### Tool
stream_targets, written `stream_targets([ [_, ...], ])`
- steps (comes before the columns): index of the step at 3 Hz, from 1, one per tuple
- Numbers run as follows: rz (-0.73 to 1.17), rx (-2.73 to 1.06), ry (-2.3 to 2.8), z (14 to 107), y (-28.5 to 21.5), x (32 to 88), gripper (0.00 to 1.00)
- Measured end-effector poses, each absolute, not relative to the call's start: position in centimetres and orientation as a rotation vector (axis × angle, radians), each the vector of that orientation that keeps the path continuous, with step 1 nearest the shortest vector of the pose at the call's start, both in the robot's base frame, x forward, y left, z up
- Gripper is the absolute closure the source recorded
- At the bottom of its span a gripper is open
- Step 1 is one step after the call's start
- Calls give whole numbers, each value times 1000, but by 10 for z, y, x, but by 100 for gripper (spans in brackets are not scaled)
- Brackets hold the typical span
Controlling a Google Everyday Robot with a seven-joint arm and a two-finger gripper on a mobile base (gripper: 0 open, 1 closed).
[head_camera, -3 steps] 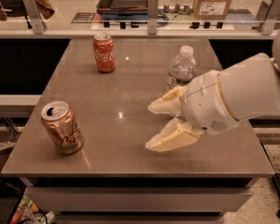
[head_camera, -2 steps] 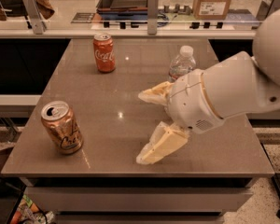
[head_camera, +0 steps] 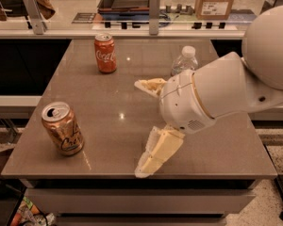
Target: Pick orange can
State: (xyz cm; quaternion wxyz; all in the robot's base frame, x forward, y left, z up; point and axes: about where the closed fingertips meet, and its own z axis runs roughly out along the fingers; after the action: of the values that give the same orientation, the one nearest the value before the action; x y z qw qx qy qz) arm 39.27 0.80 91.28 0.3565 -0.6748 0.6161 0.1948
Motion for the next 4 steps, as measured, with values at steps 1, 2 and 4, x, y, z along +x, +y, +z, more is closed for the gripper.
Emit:
stream_targets([
  [1,525,-1715,1558,901,18,407,0],
  [2,567,-1679,1496,885,35,424,0],
  [4,637,-1641,1377,870,71,439,0],
])
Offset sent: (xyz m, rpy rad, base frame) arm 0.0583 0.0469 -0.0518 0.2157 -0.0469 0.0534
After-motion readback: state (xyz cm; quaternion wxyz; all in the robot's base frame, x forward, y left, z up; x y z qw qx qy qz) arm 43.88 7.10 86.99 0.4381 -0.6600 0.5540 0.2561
